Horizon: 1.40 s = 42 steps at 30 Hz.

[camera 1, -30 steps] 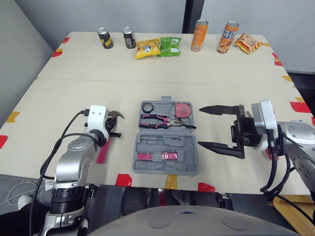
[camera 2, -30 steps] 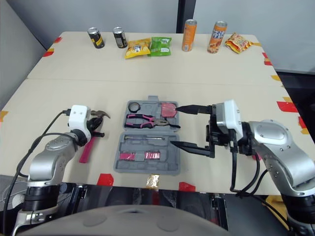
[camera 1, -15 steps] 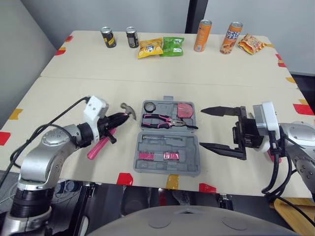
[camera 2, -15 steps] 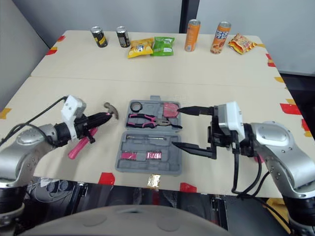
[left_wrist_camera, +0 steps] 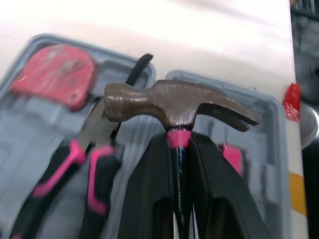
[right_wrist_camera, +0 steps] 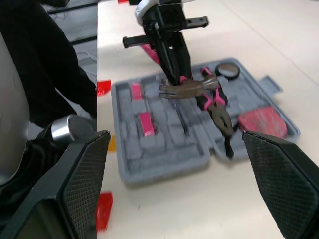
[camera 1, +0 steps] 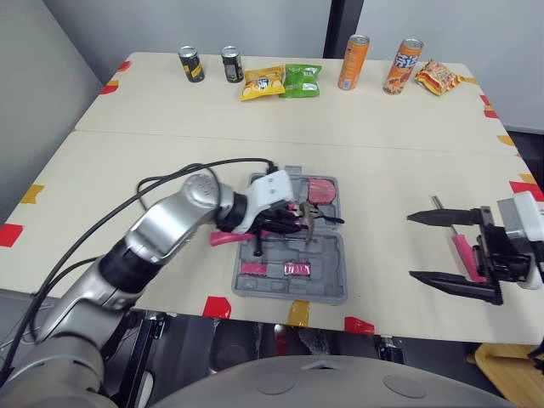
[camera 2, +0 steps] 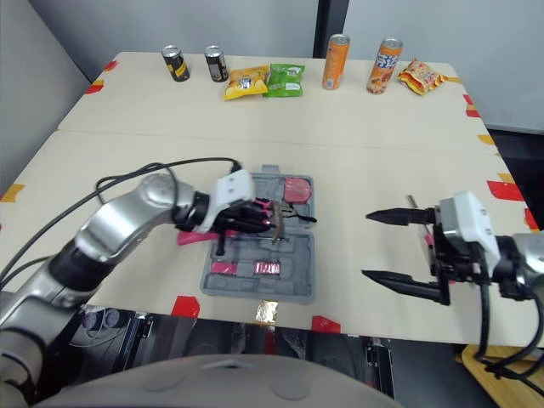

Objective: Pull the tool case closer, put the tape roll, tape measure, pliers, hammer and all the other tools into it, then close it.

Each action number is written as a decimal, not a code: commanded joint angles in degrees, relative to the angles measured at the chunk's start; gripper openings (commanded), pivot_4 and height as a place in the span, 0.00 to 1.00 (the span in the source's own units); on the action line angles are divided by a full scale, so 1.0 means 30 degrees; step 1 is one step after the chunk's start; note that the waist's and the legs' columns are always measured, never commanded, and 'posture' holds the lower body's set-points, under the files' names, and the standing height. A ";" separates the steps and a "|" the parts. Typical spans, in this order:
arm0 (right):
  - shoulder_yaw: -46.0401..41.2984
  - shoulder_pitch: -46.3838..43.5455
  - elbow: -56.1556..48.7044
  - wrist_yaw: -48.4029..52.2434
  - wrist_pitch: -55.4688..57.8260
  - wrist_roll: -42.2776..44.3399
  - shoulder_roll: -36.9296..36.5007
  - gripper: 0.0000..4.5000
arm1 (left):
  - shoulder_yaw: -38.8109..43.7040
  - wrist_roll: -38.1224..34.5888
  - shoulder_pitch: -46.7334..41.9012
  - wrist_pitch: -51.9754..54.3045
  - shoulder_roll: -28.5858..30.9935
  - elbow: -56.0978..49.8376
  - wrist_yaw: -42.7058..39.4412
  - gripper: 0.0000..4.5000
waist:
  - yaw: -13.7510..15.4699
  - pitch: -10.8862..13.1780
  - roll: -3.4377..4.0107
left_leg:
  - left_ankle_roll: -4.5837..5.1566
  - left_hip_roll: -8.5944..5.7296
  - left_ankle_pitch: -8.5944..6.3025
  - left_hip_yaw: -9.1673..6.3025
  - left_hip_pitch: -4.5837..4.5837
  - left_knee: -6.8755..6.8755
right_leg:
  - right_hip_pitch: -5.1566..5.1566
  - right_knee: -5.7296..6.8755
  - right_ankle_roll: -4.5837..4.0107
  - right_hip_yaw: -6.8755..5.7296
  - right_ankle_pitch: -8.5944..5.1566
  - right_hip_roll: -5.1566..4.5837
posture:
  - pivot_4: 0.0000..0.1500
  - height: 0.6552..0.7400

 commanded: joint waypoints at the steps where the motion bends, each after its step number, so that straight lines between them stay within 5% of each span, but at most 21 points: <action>1: -0.1594 0.0613 0.0288 0.0894 -0.0043 -0.0300 -0.0378 1.00 | -0.1478 0.0478 -0.1892 0.0838 -0.0775 0.0412 -0.0761 0.01 | 0.0022 0.0000 0.0000 | 0.0000 0.0000 0.0000 0.0000 -0.0003 0.0000 | 0.0000 -0.0004 0.0000 0.0000 -0.0001 0.0000 | 1.00 1.00; 12: -0.2239 0.1456 0.0220 0.1016 -0.0244 -0.0836 0.0238 1.00 | -0.5458 0.1880 -0.4319 0.3140 -0.2418 -0.0006 -0.0613 0.01 | 0.0082 0.0000 0.0001 | 0.0001 -0.0001 0.0000 -0.0007 -0.0013 0.0010 | 0.0000 -0.0003 0.0003 -0.0007 0.0000 0.0000 | 1.00 1.00; 41: -0.2740 0.2244 -0.0423 0.0693 -0.0405 -0.1071 0.0944 1.00 | -0.7997 0.3598 -0.4685 0.3815 -0.4035 0.1469 0.0453 0.01 | 0.0148 -0.0003 0.0005 | 0.0023 -0.0014 -0.0003 -0.0024 -0.0017 0.0057 | 0.0023 -0.0006 0.0044 -0.0008 0.0025 -0.0009 | 1.00 1.00; 42: -0.2735 0.2252 -0.0423 0.0698 -0.0424 -0.1076 0.0959 1.00 | -0.7882 0.3513 -0.4677 0.3883 -0.4033 0.1388 0.0402 0.11 | 0.0151 -0.0003 0.0005 | 0.0027 -0.0015 -0.0003 -0.0025 -0.0017 0.0057 | 0.0024 -0.0006 0.0045 -0.0009 0.0025 -0.0010 | 1.00 1.00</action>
